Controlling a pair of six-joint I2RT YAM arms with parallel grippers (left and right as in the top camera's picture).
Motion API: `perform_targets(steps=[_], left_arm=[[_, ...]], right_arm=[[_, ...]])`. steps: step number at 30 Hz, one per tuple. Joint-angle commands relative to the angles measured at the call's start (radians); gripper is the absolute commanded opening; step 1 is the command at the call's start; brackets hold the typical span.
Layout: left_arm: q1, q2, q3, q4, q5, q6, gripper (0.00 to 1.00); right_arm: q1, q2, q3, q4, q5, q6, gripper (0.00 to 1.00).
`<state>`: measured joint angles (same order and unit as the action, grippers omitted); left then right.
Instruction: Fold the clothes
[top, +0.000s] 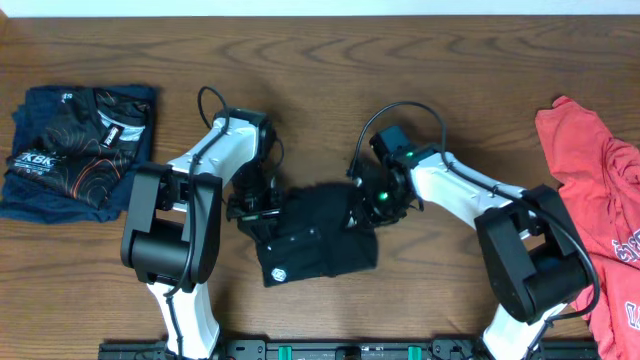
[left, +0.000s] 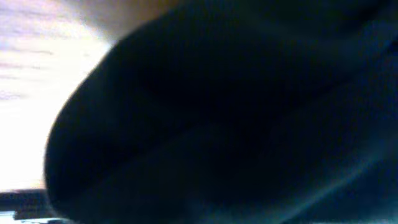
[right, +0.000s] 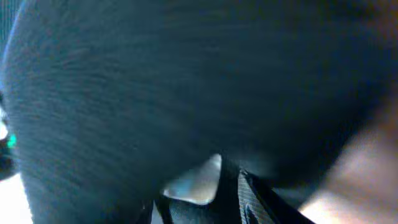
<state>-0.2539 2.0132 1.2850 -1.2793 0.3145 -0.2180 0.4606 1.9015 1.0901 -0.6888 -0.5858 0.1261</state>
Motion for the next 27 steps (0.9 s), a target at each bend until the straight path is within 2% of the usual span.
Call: perform_targets(steps=[1,4,8,9,11,14,16,20,22,27], left_arm=[[-0.019,-0.057,-0.013,-0.006,0.043,-0.024,0.32],[-0.036,-0.143,-0.013,0.0,0.06,-0.027,0.34],[-0.038,-0.295,-0.013,0.061,0.047,-0.027,0.38],[-0.036,-0.332,-0.013,0.092,0.03,-0.027,0.45],[-0.035,-0.398,-0.013,0.186,-0.017,-0.019,0.64],[-0.035,-0.436,-0.013,0.336,-0.029,0.135,0.7],[-0.034,-0.423,-0.013,0.387,-0.028,0.209,0.82],[-0.023,-0.34,-0.013,0.407,0.029,0.401,0.97],[-0.01,-0.276,-0.013,0.416,0.062,0.47,1.0],[0.026,-0.135,-0.013,0.454,0.226,0.557,0.98]], right_arm=[[-0.083,0.042,0.035,0.063,0.294,0.024,0.43],[-0.117,0.042,0.105,0.08,0.294,-0.025,0.44],[-0.128,0.039,0.215,0.034,0.298,-0.083,0.5],[-0.128,0.035,0.239,0.012,0.302,-0.083,0.52],[-0.128,0.024,0.285,-0.039,0.302,-0.082,0.53],[-0.128,-0.004,0.338,-0.12,0.323,-0.077,0.52],[-0.128,-0.036,0.355,-0.172,0.363,-0.074,0.53],[-0.128,-0.113,0.356,-0.241,0.427,-0.075,0.57],[-0.128,-0.151,0.356,-0.266,0.432,-0.075,0.6],[-0.128,-0.218,0.356,-0.312,0.433,-0.076,0.64]])
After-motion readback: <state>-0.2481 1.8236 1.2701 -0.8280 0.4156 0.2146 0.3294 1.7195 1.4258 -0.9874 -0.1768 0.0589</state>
